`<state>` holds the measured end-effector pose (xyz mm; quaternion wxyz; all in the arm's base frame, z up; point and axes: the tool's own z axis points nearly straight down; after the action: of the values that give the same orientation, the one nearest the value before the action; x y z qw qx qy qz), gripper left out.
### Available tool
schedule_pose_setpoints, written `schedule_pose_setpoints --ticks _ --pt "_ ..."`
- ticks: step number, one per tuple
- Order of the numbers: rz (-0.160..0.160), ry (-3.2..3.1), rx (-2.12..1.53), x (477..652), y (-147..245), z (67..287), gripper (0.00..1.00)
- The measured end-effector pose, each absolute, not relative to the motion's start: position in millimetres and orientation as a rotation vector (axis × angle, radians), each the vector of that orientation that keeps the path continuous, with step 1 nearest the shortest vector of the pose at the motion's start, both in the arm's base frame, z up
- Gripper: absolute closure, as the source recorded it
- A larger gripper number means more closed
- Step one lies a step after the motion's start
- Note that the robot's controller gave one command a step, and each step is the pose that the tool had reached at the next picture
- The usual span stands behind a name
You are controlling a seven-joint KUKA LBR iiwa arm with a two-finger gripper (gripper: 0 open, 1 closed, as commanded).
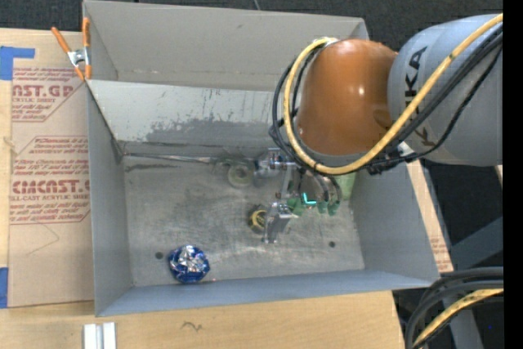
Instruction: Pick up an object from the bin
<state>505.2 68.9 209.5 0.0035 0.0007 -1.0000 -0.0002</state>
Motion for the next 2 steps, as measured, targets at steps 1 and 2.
schedule_pose_setpoints --ticks 1,2 --pt "-0.003 -3.148 -0.131 547.8 41.7 70.3 0.0" --pt "-0.004 -3.139 -0.126 546.0 43.0 73.8 1.0"
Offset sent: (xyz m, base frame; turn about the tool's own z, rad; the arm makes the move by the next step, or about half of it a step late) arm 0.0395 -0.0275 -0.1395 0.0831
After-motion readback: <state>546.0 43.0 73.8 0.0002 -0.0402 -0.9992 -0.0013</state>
